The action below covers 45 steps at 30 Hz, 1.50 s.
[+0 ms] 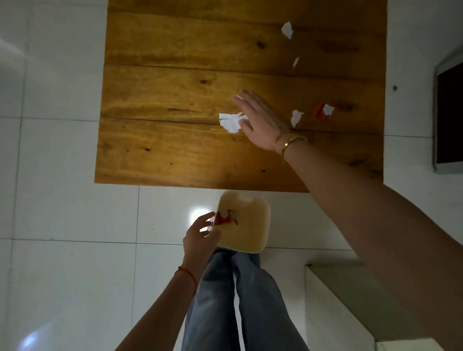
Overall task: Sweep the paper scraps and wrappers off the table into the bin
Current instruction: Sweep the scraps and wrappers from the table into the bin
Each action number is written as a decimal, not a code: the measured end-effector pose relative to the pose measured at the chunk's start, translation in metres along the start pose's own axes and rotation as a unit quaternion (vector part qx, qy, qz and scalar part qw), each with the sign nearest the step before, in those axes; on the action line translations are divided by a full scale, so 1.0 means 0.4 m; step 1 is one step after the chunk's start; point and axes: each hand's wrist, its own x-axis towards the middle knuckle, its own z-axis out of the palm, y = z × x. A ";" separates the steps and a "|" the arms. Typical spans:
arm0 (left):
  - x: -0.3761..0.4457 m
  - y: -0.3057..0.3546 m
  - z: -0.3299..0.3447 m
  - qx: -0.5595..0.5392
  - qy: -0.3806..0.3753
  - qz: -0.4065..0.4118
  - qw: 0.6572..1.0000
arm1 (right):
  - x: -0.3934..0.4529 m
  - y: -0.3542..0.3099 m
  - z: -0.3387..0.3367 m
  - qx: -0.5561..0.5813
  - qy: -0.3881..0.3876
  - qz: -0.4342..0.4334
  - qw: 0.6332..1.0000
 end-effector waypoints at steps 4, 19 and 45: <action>0.030 -0.034 0.014 -0.008 0.007 -0.008 1.000 | 0.006 0.022 0.047 0.007 -0.019 -0.003 1.000; 0.020 -0.011 0.063 -0.057 0.015 -0.017 0.998 | -0.320 -0.022 0.185 -0.020 -0.055 -0.139 0.989; -0.085 0.060 0.246 -0.001 -0.030 -0.009 0.999 | -0.416 0.200 -0.011 0.096 0.073 0.072 0.990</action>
